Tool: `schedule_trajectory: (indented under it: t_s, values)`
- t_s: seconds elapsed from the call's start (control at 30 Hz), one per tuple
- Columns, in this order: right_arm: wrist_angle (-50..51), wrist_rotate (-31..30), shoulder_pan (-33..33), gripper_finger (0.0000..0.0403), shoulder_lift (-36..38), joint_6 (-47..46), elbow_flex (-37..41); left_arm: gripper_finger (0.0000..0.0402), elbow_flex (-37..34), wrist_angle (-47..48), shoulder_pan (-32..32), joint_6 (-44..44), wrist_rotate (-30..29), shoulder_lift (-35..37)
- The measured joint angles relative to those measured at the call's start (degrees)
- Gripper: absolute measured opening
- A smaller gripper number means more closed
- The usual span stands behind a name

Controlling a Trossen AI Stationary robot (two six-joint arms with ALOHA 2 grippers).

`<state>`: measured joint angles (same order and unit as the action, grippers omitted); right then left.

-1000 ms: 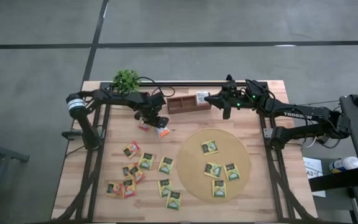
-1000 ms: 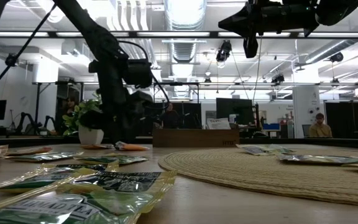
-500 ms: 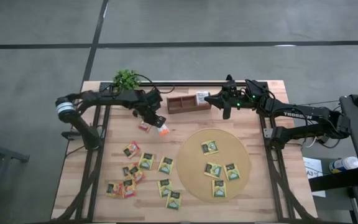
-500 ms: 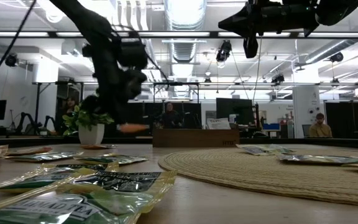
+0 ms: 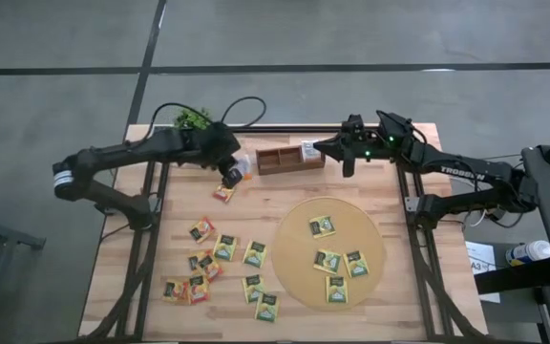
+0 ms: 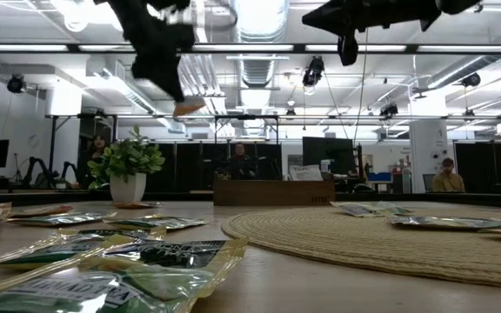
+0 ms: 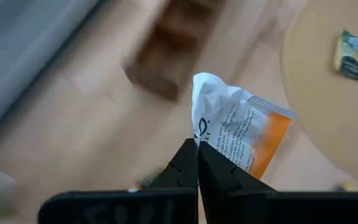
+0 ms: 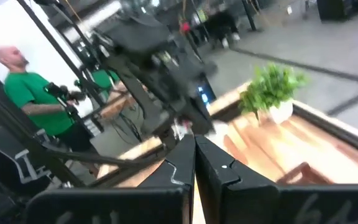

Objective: Pick & Place Tea
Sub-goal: Put the white tea bag into the right section of the wooden organizer

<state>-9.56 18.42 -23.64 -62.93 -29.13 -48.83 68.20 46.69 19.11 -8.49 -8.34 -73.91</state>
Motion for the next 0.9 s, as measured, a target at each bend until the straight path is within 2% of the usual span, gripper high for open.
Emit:
schedule_trajectory:
  t_s: [0.1,0.23,0.63,0.77,0.9]
  values:
    - [10.68,0.06,-0.04,0.0027,-1.63,0.4,-4.86,0.0,3.77,0.38,-3.06,6.35,-7.12,-0.5]
    - [21.68,0.04,0.0,0.0078,-4.93,0.96,-11.88,0.0,7.99,0.41,-5.42,10.23,-12.03,-2.15]
    - [27.87,-0.35,0.0,0.0258,-17.3,5.55,-26.55,0.0,15.67,1.18,-9.67,14.35,-17.8,-8.33]
    - [28.64,-0.14,0.07,0.029,-21.57,7.04,-30.64,0.0,18.83,1.14,-11.7,16.95,-21.6,-10.48]
    - [29.18,1.4,0.13,0.0298,-25.17,7.29,-33.69,0.0,21.94,0.97,-12.84,17.7,-22.43,-12.24]
